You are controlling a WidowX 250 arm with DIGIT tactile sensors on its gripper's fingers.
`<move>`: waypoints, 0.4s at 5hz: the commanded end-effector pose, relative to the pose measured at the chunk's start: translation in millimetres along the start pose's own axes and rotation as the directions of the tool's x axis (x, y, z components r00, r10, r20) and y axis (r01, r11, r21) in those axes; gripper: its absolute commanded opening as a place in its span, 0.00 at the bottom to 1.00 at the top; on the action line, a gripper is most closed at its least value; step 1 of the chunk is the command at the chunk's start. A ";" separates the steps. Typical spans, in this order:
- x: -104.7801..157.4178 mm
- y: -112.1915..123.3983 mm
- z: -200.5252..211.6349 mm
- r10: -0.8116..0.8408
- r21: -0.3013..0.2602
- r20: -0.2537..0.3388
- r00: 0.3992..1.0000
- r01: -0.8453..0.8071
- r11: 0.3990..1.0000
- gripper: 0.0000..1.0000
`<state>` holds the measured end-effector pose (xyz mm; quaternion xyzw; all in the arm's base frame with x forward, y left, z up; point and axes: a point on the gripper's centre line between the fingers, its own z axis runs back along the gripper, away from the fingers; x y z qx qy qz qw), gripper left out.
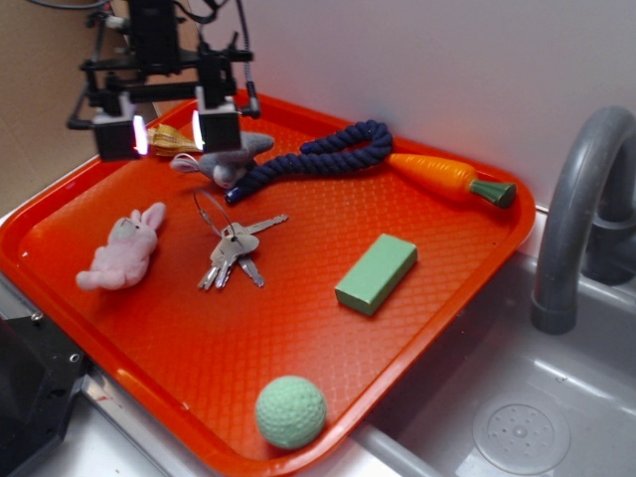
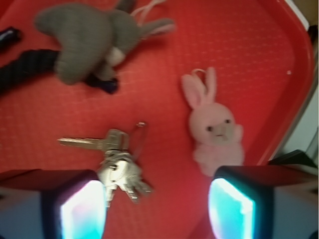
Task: Grab the silver keys.
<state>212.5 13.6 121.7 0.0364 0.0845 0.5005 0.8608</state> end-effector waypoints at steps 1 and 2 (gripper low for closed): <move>12.8 25.2 -14.9 0.061 -0.194 -0.020 0.998 -0.064 0.979 1.00; 9.4 13.1 -23.1 0.054 -0.220 -0.079 0.995 -0.070 0.973 1.00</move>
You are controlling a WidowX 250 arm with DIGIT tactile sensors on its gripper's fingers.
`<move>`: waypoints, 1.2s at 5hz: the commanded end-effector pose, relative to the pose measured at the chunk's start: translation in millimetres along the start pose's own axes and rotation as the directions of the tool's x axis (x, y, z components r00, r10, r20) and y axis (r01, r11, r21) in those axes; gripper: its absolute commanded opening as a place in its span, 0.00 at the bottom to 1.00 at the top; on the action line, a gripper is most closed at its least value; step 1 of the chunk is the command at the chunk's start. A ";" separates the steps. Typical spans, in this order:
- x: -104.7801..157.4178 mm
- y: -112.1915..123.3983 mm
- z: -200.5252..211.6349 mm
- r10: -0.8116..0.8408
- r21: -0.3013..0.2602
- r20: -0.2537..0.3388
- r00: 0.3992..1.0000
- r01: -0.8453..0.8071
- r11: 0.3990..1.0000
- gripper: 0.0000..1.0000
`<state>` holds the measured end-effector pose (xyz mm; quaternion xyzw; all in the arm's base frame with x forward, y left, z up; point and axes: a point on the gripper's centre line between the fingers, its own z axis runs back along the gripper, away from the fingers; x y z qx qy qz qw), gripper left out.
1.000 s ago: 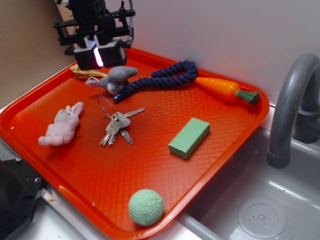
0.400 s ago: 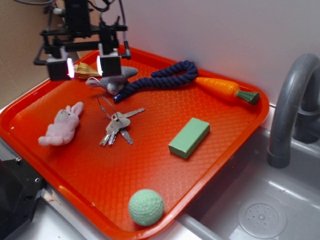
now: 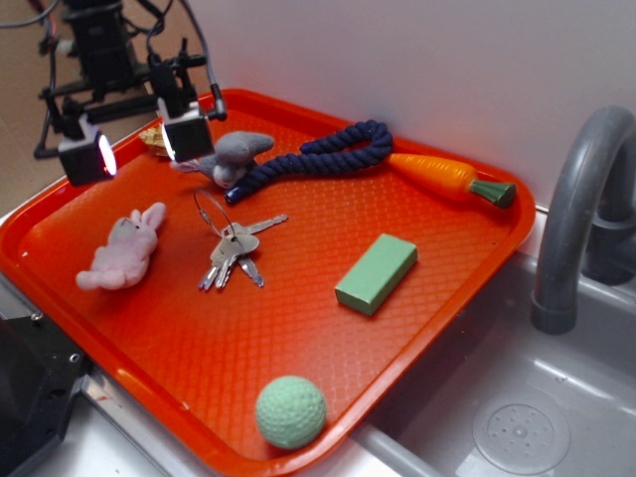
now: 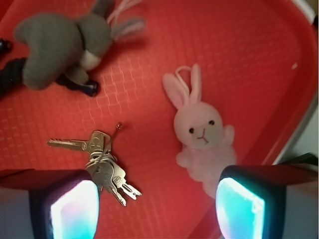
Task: Grab the silver keys.
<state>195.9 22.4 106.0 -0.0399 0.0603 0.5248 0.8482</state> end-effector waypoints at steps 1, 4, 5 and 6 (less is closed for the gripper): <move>-1.5 -11.8 -11.4 0.013 -0.088 -0.086 0.996 -0.021 0.996 1.00; -12.9 -23.1 -30.4 0.044 -0.092 0.026 0.999 -0.041 0.995 1.00; -8.7 -24.8 -32.2 0.066 -0.119 0.079 0.995 -0.056 0.991 1.00; -3.2 -49.5 -63.7 0.072 -0.137 0.112 0.991 -0.057 0.989 1.00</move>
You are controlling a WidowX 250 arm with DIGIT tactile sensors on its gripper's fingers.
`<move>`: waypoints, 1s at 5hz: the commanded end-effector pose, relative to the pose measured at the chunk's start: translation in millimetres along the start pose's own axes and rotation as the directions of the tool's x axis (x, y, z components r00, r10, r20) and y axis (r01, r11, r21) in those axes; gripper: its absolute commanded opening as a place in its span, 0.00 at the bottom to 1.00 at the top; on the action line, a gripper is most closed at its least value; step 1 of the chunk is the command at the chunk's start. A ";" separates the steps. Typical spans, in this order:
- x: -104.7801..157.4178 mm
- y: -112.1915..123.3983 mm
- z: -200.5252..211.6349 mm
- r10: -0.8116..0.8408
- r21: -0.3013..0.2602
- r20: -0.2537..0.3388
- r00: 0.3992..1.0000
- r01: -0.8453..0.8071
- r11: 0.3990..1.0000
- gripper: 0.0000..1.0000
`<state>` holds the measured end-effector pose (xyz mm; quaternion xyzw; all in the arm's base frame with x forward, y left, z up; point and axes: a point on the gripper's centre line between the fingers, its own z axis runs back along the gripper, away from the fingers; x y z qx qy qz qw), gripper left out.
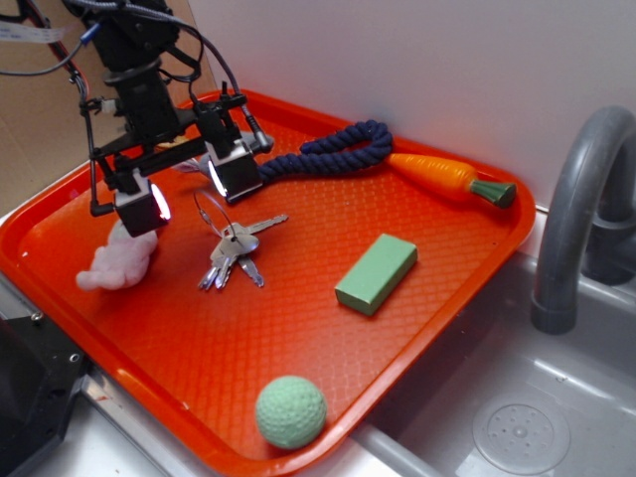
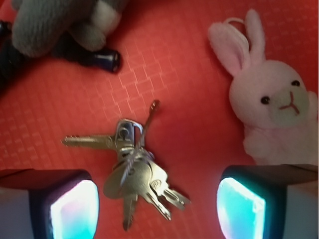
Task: Grab the silver keys.
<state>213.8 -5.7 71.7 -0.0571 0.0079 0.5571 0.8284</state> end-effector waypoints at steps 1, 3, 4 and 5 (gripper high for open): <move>8.8 -24.7 -37.1 0.013 -0.044 0.041 0.999 -0.011 0.999 1.00; 3.6 -40.3 -47.1 -0.039 -0.027 0.069 0.997 0.040 0.999 0.00; 5.0 -39.2 -45.8 -0.051 -0.015 0.076 0.996 0.053 0.998 0.00; -0.4 -34.1 -36.6 -0.075 -0.011 0.089 0.993 0.076 0.997 0.00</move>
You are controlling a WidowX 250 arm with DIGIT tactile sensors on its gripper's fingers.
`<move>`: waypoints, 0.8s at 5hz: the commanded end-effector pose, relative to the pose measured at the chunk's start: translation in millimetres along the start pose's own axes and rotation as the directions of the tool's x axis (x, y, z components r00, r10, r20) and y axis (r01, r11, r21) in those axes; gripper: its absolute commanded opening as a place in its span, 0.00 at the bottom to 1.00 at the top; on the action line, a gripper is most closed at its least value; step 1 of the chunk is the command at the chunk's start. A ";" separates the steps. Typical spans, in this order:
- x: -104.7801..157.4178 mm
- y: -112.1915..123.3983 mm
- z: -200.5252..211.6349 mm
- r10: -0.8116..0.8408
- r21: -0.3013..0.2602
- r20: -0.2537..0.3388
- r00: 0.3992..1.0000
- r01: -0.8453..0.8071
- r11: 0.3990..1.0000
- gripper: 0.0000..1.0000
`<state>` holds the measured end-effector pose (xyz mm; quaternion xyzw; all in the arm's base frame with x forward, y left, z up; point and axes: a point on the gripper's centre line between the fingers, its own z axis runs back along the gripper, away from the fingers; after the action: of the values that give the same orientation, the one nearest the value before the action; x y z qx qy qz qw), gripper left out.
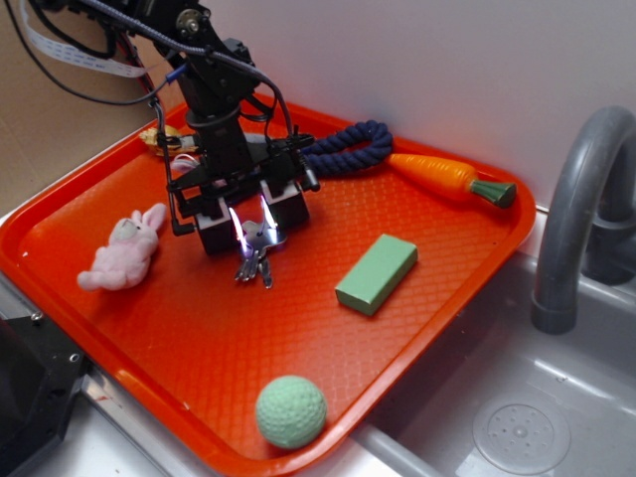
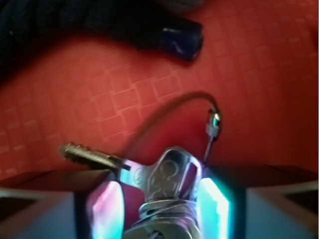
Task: Grab the silver keys.
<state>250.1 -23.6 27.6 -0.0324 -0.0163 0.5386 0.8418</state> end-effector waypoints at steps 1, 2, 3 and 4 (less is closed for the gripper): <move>1.2 2.7 15.9 -0.049 -0.016 0.019 0.999 0.049 0.999 0.00; 4.5 -2.2 16.7 -0.065 0.000 0.013 0.998 0.065 0.998 0.00; 4.9 -0.7 28.3 -0.112 0.015 0.012 0.994 0.112 0.994 0.00; 7.1 1.4 72.7 -0.357 0.013 0.101 0.929 0.357 0.934 0.00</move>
<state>239.3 -18.6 89.8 0.0079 -0.0398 0.3824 0.9231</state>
